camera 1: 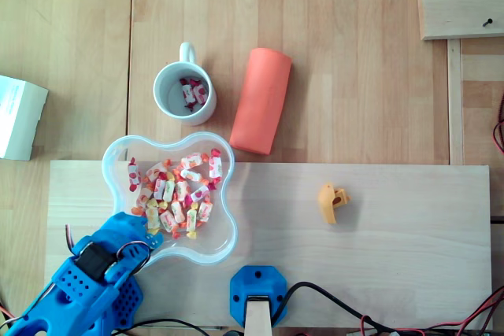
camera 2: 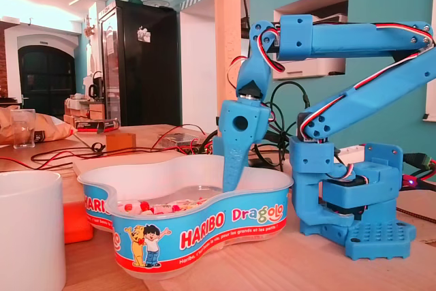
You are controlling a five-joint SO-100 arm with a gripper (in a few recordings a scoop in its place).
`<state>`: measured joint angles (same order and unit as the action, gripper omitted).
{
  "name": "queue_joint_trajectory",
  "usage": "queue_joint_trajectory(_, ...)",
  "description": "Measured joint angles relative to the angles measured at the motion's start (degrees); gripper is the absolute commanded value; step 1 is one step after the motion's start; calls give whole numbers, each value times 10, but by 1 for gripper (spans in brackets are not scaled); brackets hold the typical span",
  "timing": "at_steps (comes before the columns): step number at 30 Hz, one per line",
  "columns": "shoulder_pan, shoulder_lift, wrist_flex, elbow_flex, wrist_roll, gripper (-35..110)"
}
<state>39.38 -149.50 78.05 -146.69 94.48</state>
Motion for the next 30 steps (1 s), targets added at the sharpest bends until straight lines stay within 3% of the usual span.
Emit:
queue_joint_trajectory(11, 4, 4, -192, -9, -6, 15)
queue_joint_trajectory(30, 51, 54, -224, -47, -15, 15)
